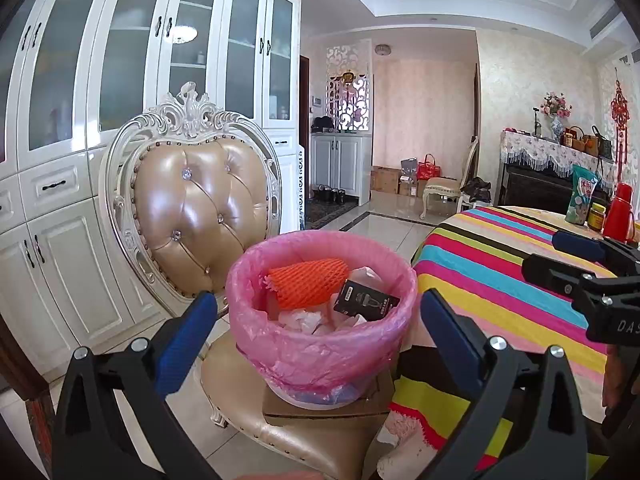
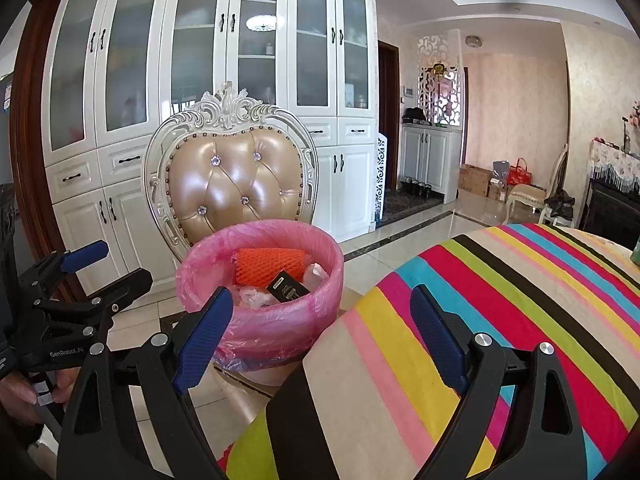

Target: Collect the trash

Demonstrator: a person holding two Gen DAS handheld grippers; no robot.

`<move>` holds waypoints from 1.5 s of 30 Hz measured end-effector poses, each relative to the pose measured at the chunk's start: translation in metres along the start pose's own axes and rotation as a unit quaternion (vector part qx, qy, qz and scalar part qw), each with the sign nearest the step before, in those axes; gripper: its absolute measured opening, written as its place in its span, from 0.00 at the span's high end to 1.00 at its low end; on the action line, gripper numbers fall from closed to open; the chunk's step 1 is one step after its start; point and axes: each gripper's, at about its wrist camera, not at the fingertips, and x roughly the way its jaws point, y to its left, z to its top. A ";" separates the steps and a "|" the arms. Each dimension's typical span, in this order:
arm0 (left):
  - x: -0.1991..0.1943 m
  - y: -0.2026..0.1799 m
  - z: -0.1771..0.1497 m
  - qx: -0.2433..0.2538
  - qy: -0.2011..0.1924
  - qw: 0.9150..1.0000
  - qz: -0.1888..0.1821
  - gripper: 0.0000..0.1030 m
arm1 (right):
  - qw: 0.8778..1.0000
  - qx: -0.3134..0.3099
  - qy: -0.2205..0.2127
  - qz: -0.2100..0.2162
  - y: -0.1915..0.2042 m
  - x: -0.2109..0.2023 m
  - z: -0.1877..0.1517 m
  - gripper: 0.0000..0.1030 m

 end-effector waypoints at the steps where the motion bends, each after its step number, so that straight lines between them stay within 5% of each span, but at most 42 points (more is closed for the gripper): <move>1: 0.000 0.001 0.000 0.000 0.000 1.000 0.000 0.04 | 1.000 0.000 0.000 0.000 0.000 0.000 0.000 0.18; 45: -0.007 -0.001 0.003 0.006 -0.006 1.000 0.003 0.04 | 1.000 0.002 0.007 0.005 0.003 0.004 -0.008 0.17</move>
